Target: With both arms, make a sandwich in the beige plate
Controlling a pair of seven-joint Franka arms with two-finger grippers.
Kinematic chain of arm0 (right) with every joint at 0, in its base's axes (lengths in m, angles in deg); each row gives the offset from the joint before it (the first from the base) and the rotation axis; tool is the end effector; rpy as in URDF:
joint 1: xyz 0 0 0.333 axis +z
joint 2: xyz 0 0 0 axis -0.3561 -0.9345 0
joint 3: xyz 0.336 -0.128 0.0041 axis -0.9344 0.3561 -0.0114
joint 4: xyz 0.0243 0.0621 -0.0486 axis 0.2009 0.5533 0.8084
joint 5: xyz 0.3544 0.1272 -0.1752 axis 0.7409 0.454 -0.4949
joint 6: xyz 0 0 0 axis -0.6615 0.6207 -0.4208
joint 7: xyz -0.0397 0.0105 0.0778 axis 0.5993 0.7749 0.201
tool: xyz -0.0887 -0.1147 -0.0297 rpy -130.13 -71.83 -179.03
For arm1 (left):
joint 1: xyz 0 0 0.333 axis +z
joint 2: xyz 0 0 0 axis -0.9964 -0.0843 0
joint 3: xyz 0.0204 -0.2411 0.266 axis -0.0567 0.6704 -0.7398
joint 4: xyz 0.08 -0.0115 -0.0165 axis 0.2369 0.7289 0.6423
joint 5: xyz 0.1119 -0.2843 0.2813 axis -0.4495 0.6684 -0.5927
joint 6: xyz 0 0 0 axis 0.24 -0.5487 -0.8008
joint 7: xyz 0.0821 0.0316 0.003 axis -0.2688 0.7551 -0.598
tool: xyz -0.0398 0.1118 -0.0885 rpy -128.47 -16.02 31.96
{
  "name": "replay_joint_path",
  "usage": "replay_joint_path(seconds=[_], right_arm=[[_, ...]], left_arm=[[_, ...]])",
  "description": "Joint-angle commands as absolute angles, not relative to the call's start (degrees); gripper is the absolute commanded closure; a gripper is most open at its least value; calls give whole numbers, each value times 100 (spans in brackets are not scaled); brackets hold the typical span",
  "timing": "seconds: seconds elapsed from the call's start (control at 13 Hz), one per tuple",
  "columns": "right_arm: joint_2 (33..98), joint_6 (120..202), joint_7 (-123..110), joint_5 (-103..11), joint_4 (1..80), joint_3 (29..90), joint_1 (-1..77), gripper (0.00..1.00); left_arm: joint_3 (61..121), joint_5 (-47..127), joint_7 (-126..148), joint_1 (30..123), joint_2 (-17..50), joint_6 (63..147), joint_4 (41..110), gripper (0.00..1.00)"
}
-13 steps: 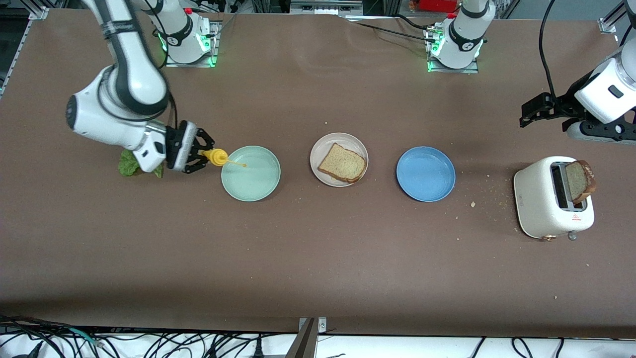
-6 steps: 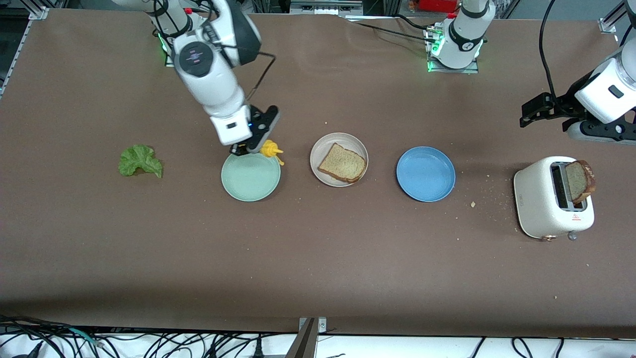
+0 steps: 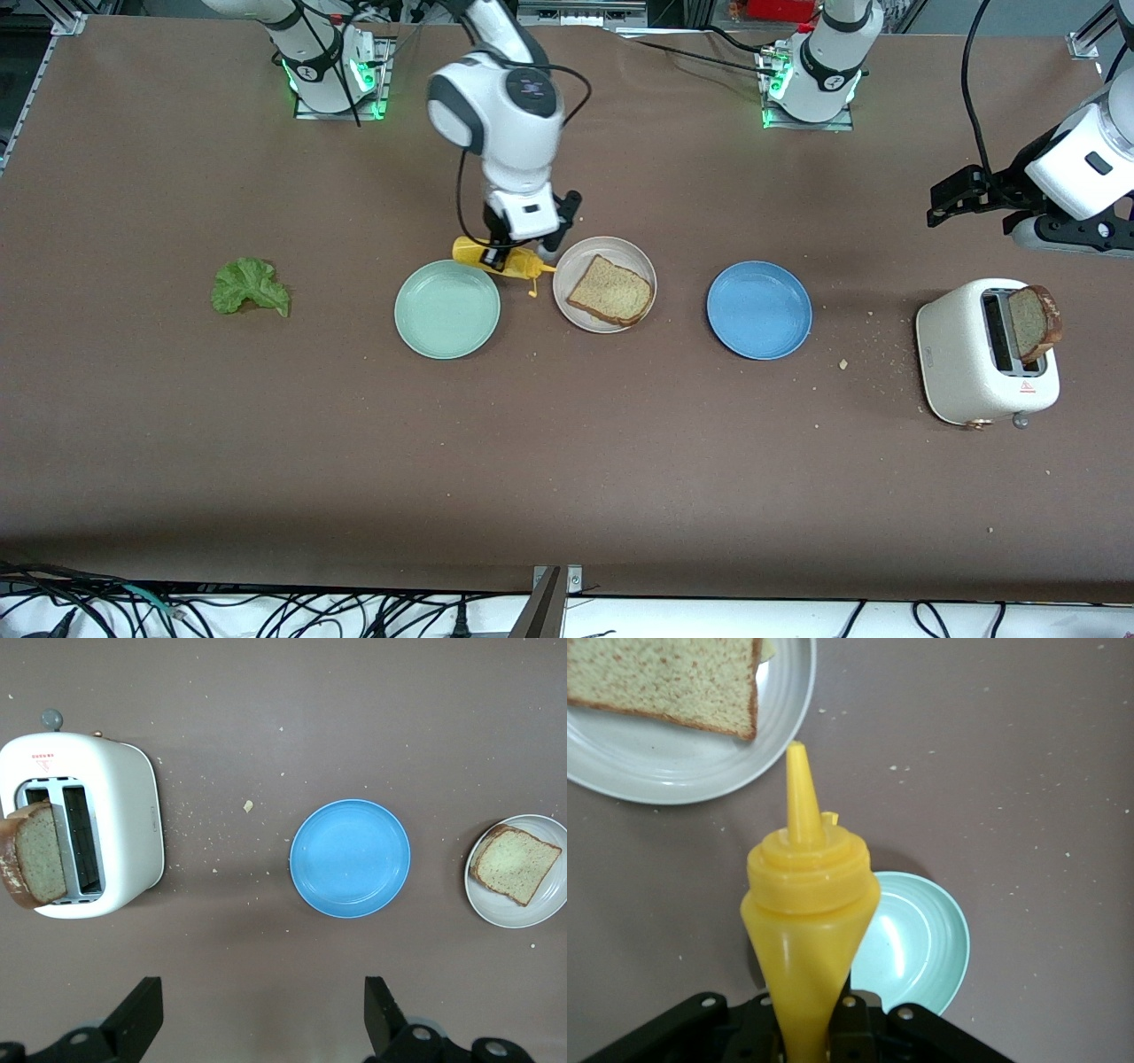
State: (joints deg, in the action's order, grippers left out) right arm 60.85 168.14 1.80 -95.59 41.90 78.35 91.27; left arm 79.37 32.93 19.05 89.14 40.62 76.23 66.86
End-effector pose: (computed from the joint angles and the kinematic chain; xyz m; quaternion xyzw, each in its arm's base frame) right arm 0.4734 0.4991 0.2945 0.8088 0.5544 0.0174 0.1957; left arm 0.5773 -0.0315 0.5981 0.9983 -0.0351 -0.0437 0.0183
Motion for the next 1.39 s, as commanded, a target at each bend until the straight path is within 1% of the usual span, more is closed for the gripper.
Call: replay_joint_path(seconds=[0.0, 0.31, 0.46, 0.77, 0.93, 1.08, 1.31], right_arm=[[4851, 16171, -702, -10003, 3080, 7970, 9582, 100], [4365, 15934, -1231, -10784, 3026, 7961, 9855, 100], [4320, 15758, -1363, -10962, 3026, 7970, 9952, 100], [4390, 15538, -1267, -10945, 2921, 7996, 9988, 100], [4653, 15467, -987, -10787, 2894, 8136, 9926, 100], [5162, 15284, -567, -10183, 3043, 8425, 9803, 100], [6066, 15291, 645, -9750, 3639, 9014, 9759, 100]], left_arm=[[7929, 3413, 1939, 8991, 4140, 7568, 6702, 0], [7937, 3422, 1948, 8991, 4132, 7568, 6702, 0], [7937, 3422, 1939, 8991, 4132, 7568, 6702, 0], [7937, 3422, 1948, 8991, 4132, 7568, 6702, 0], [7937, 3422, 1948, 8991, 4132, 7568, 6702, 0], [7937, 3422, 1948, 8991, 4140, 7568, 6702, 0], [7937, 3422, 1939, 8991, 4132, 7568, 6702, 0]])
